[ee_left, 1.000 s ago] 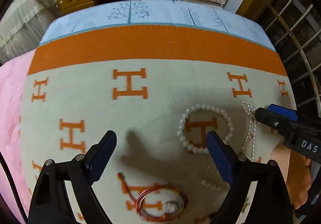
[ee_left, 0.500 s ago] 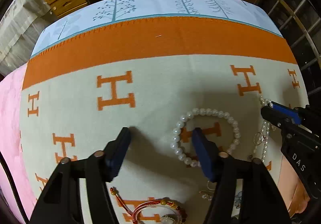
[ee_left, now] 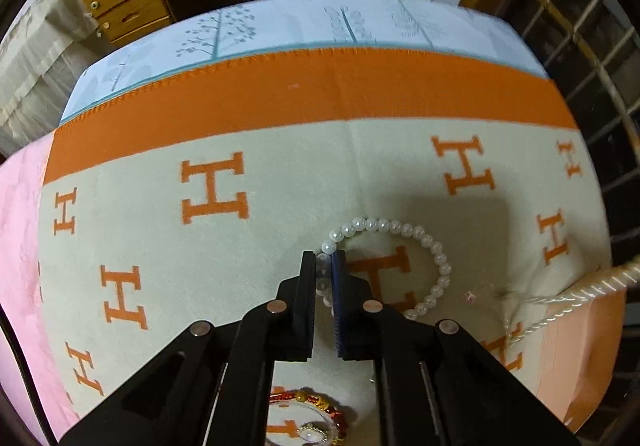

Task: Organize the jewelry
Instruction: 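Carry the pearl necklace into the pink box and open the left tool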

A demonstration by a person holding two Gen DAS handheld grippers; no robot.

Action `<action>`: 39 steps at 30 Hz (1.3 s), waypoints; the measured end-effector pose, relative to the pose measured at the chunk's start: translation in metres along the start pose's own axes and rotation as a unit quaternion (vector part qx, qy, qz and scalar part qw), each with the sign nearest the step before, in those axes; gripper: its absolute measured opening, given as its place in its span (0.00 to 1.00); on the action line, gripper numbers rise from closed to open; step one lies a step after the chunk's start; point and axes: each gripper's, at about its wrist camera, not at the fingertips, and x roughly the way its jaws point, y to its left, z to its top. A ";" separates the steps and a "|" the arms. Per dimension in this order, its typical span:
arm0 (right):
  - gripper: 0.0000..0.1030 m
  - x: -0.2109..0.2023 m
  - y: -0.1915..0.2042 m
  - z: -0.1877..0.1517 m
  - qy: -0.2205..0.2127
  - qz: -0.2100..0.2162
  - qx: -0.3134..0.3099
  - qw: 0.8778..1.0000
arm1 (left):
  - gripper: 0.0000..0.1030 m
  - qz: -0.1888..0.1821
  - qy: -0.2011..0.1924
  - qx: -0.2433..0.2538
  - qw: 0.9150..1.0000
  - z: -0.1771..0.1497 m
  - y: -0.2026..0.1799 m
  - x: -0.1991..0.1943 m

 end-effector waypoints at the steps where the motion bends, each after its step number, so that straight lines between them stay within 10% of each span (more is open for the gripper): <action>1: 0.09 -0.012 0.000 0.001 -0.014 0.006 -0.002 1.000 | 0.05 -0.003 -0.006 -0.004 1.000 -0.001 0.000 -0.004; 13: 0.09 -0.137 -0.014 -0.036 -0.156 0.006 0.014 0.988 | 0.05 -0.041 -0.113 0.000 0.993 -0.016 -0.022 -0.109; 28: 0.10 -0.084 -0.064 -0.144 -0.052 -0.095 0.059 0.992 | 0.05 -0.142 -0.153 0.110 0.972 -0.072 -0.137 -0.182; 39: 0.10 -0.074 -0.071 -0.189 -0.058 -0.110 0.079 0.989 | 0.05 -0.190 -0.100 0.155 0.964 -0.101 -0.198 -0.142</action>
